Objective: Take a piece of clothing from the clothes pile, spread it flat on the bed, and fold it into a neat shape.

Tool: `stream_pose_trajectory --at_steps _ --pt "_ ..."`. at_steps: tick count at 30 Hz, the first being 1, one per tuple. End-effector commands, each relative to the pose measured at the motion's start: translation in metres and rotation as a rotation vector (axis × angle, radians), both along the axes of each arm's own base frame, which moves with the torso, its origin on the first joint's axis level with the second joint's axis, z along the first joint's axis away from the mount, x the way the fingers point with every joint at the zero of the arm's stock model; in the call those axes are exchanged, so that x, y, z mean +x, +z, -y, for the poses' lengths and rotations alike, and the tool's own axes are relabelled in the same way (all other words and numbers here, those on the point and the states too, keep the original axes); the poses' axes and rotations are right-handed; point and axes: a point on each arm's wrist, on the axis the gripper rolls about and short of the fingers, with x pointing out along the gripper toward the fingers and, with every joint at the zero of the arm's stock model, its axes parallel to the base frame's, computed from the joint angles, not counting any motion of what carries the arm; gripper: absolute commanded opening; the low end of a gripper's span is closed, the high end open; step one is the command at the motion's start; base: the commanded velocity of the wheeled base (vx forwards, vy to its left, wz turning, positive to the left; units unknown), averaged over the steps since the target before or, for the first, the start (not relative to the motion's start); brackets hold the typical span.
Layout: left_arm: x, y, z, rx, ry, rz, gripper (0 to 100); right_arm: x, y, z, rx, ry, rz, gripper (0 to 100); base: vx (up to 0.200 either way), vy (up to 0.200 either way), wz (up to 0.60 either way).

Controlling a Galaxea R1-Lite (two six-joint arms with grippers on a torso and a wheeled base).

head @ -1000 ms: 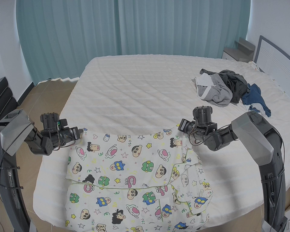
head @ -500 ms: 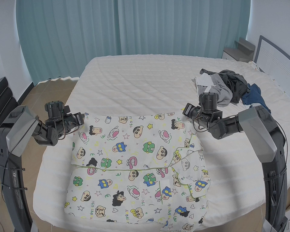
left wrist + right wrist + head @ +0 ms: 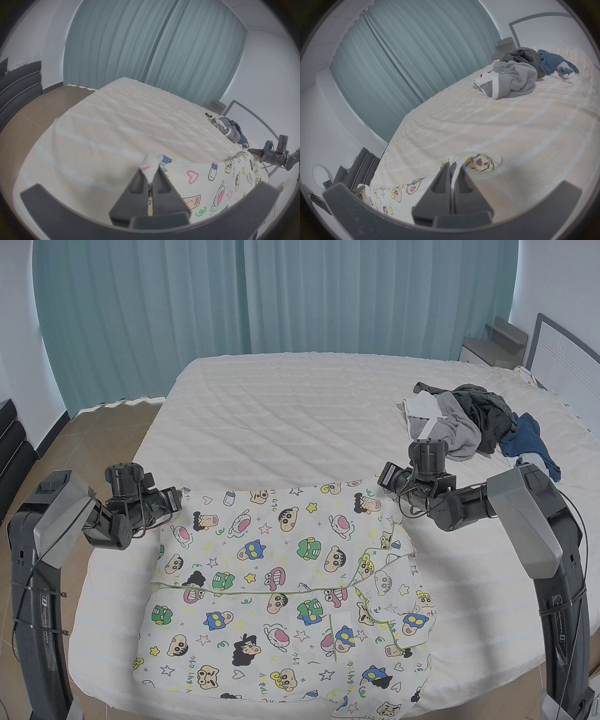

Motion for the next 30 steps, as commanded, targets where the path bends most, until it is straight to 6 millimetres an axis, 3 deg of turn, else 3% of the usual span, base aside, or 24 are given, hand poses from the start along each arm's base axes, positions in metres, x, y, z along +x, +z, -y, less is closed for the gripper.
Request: stream_pose_trajectory --at_steps 1,13,17,21,22,24,26,30 --pt "0.003 -0.018 0.002 0.004 -0.005 -0.030 100 0.002 -0.015 0.001 -0.020 0.000 -0.025 100 0.000 0.000 0.00" --pt "0.005 -0.020 -0.001 0.041 0.060 -0.037 100 -0.010 -0.022 0.015 -0.041 -0.018 -0.089 100 0.000 0.000 0.00" --pt "-0.005 0.007 -0.005 0.042 0.071 -0.071 100 -0.024 -0.015 0.019 -0.048 -0.018 -0.115 100 0.000 0.000 0.00" --pt "-0.033 0.041 -0.011 0.025 0.058 -0.138 100 -0.043 -0.002 0.022 -0.047 -0.009 -0.132 100 0.000 0.000 0.00" --pt "-0.053 0.060 -0.011 -0.006 -0.001 -0.171 100 -0.060 0.008 0.024 -0.041 -0.002 -0.154 100 0.000 0.000 0.00" --pt "-0.079 0.075 -0.014 -0.041 -0.050 -0.200 100 -0.084 0.014 0.024 -0.048 0.010 -0.187 100 0.000 0.000 0.00" --pt "-0.107 0.086 -0.015 -0.064 -0.081 -0.212 100 -0.112 0.022 0.024 -0.055 0.032 -0.212 100 0.000 0.000 0.00" --pt "-0.162 0.084 -0.012 -0.087 -0.088 -0.280 100 -0.168 0.031 0.017 -0.058 0.089 -0.245 100 0.000 0.000 0.00"
